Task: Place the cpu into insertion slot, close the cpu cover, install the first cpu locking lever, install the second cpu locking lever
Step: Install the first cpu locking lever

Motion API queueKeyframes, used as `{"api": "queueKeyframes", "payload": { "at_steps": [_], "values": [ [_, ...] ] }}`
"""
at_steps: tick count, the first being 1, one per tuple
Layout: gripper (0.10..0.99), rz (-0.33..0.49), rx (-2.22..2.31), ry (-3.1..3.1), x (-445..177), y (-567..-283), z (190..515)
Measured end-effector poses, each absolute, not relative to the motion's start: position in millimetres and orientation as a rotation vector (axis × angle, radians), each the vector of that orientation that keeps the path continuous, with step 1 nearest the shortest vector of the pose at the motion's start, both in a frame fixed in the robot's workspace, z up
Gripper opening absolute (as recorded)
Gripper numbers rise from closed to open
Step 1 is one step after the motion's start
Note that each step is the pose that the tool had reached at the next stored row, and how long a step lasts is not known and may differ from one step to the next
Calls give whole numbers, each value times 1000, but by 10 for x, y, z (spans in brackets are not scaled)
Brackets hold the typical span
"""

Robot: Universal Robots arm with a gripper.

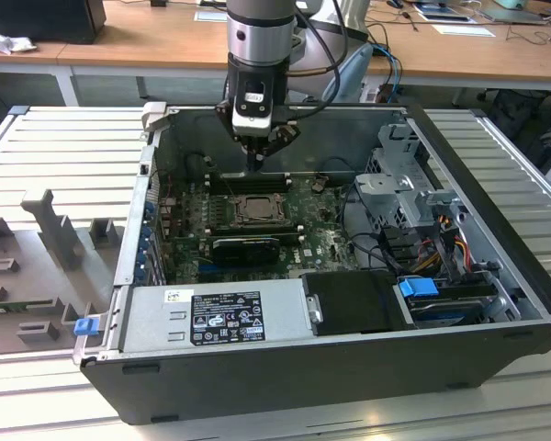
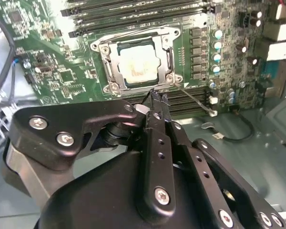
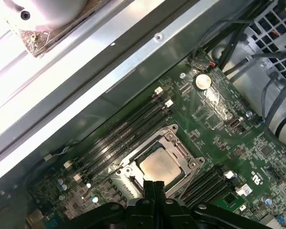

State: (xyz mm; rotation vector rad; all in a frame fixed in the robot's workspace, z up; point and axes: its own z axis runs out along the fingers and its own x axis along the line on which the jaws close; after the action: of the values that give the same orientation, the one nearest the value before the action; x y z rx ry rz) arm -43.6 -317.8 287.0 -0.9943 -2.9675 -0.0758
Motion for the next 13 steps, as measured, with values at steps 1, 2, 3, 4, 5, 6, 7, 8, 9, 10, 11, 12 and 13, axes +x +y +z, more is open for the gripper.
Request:
{"api": "queueKeyframes", "payload": {
  "at_steps": [1, 2, 3, 4, 5, 6, 7, 8, 9, 10, 11, 12, 13],
  "values": [
    [106, -75, -967, -2976, -436, -3178, 2869],
    [106, -75, -929, -2987, -436, -3178, 2868],
    [106, -75, -901, -2996, -436, -3178, 2867],
    [106, -74, -858, -3008, -436, -3178, 2867],
    [106, -74, -841, -3012, -436, -3178, 2867],
    [106, -74, -822, -3017, -436, -3178, 2867],
    [106, -74, -776, -3029, -436, -3178, 2866],
    [106, -72, -743, -3037, -436, -3178, 2865],
    [106, -70, -707, -3045, -436, -3178, 2865],
    [106, -69, -661, -3055, -436, -3178, 2864],
    [106, -69, -622, -3062, -436, -3178, 2863],
    [106, -68, -586, -3069, -436, -3178, 2863],
    [106, -68, -536, -3077, -435, -3178, 2861]
  ]
}}
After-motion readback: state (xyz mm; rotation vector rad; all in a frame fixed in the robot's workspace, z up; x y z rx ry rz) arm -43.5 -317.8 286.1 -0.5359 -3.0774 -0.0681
